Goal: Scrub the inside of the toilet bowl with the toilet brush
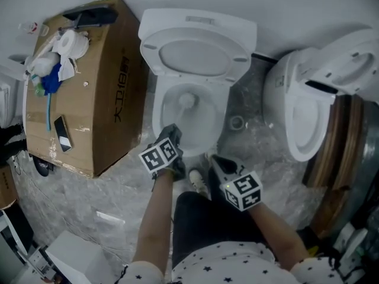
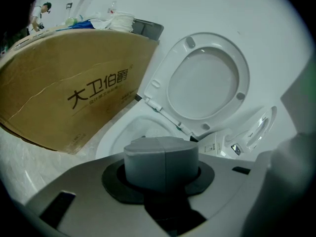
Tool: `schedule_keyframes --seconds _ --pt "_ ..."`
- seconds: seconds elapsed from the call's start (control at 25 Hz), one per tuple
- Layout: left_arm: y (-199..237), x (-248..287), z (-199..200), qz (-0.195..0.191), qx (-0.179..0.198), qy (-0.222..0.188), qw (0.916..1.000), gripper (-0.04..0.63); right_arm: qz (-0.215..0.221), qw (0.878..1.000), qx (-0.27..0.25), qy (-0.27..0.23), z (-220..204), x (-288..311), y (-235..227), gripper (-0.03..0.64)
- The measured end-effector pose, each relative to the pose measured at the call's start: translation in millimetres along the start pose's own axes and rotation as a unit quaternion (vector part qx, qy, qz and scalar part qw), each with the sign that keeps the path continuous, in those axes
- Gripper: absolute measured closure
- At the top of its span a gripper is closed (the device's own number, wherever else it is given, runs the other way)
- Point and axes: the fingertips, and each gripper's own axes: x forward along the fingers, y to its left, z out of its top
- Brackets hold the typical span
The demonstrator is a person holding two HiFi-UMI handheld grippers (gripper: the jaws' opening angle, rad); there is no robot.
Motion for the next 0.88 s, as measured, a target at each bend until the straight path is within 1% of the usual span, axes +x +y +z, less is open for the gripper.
schedule_keyframes --seconds 0.6,0.88 --pt "2.0 38.6 14.3 0.000 -0.002 0.009 1.0000 0.439 -0.004 1.000 0.017 0.008 0.5 18.1 -18.6 0.611" --pt "-0.8 46.1 18.7 0.000 0.002 0.012 0.9999 0.439 -0.005 1.000 0.020 0.011 0.7 19.4 -21.8 0.611"
